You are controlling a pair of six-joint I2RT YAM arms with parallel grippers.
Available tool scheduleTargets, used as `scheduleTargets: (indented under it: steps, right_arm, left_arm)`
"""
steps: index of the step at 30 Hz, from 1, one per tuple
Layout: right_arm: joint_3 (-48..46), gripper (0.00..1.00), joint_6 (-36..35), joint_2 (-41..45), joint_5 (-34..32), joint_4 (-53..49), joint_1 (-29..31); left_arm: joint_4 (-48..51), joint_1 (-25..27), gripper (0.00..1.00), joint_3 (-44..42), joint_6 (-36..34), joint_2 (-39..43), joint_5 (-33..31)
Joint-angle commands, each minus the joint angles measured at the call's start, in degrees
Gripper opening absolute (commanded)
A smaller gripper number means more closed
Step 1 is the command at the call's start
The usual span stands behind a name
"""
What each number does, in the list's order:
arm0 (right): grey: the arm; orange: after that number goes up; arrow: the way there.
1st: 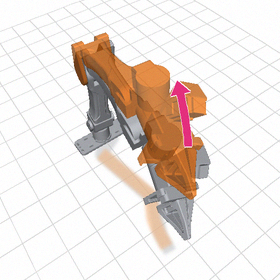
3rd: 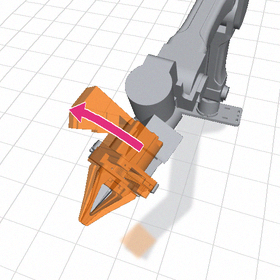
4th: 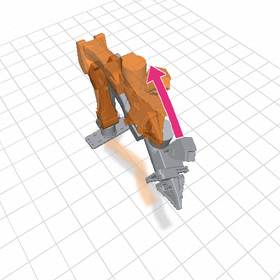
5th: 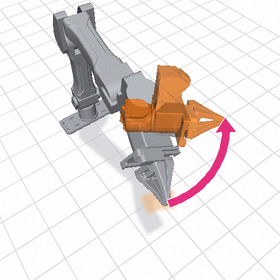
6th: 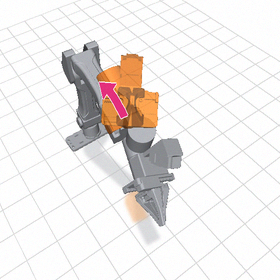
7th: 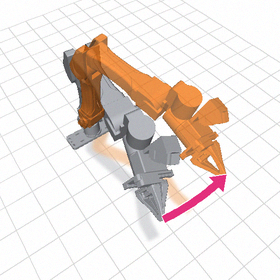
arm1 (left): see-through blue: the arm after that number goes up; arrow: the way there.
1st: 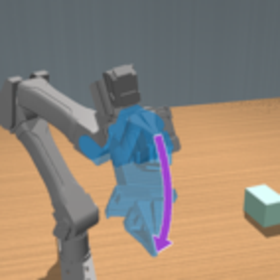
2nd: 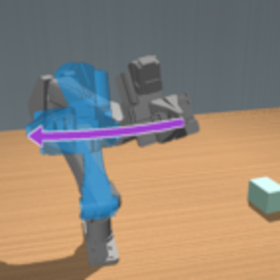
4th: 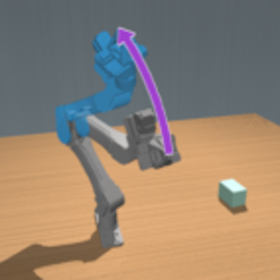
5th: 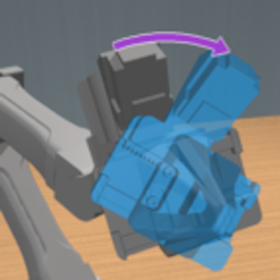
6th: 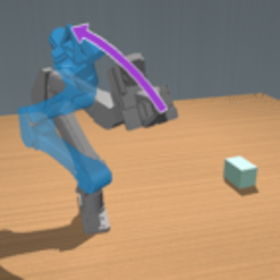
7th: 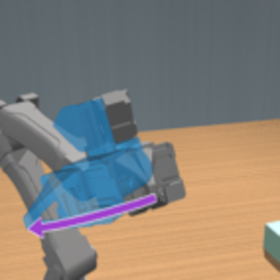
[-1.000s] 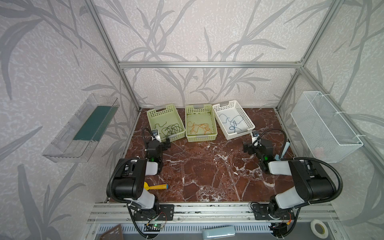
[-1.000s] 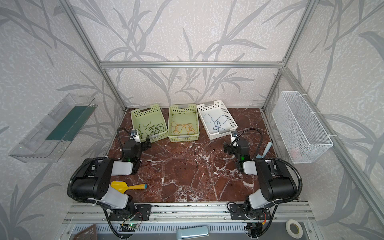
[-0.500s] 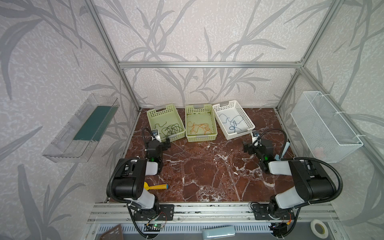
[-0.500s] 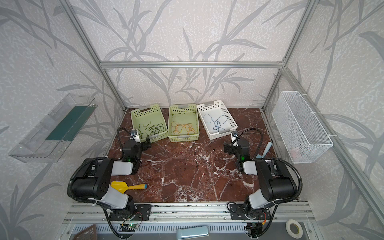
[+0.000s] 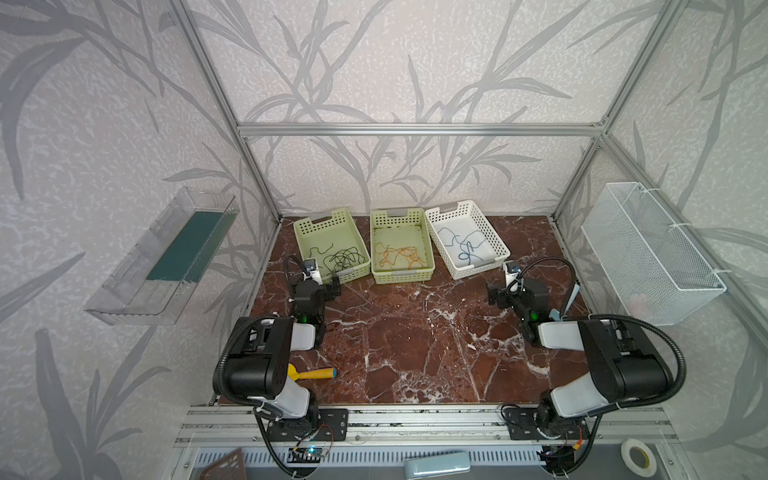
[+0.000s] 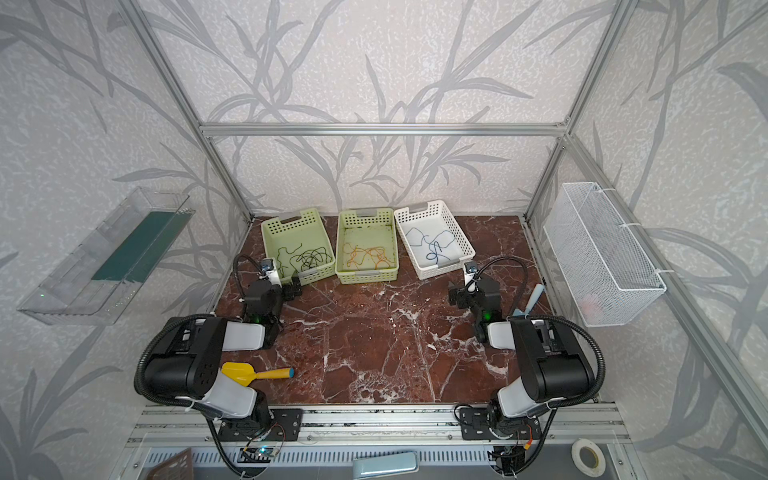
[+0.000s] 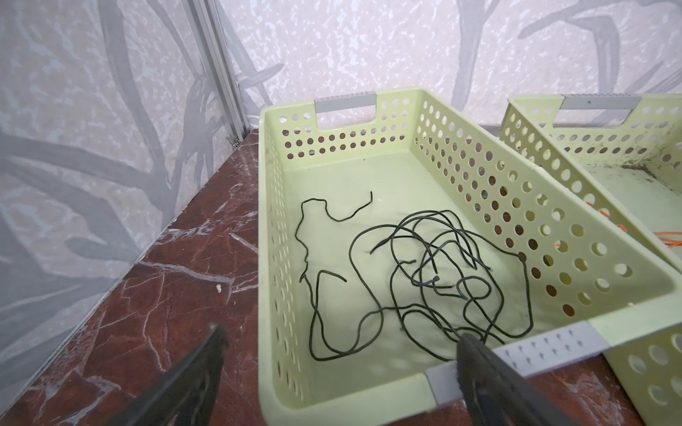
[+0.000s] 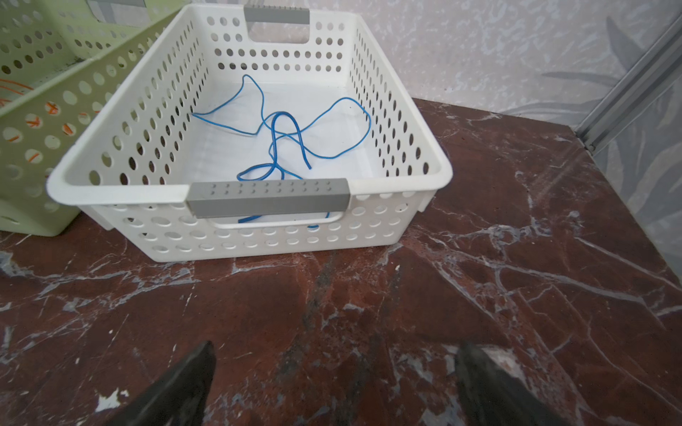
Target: Untangle the cables
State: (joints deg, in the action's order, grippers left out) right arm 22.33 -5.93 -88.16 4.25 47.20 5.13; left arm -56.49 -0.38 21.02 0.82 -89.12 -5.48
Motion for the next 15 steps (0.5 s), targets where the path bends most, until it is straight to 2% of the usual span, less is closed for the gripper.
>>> scheduleTargets:
  steps: [1, 3, 9, 15]
  right_arm:
    - [0.22, 0.99, -0.68, 0.09, 4.94, 2.01, -0.81]
    - [-0.09, 0.99, -1.29, 0.1, 7.51, 2.45, -1.23]
    - [-0.14, 0.99, -1.29, 0.09, 7.54, 2.46, -1.35]
    - [-0.09, 0.99, -1.28, 0.09, 7.53, 2.45, -1.35]
  left_arm:
    - [-1.09, -0.42, 0.99, -1.13, -1.35, -0.67, 4.04]
    - [-1.13, -0.41, 0.99, -1.15, -1.35, -0.7, 3.98]
    - [1.16, -0.46, 0.99, 0.04, -0.07, -0.66, 0.48]
    - [1.01, -0.45, 0.99, -0.08, -0.12, -0.66, -0.15]
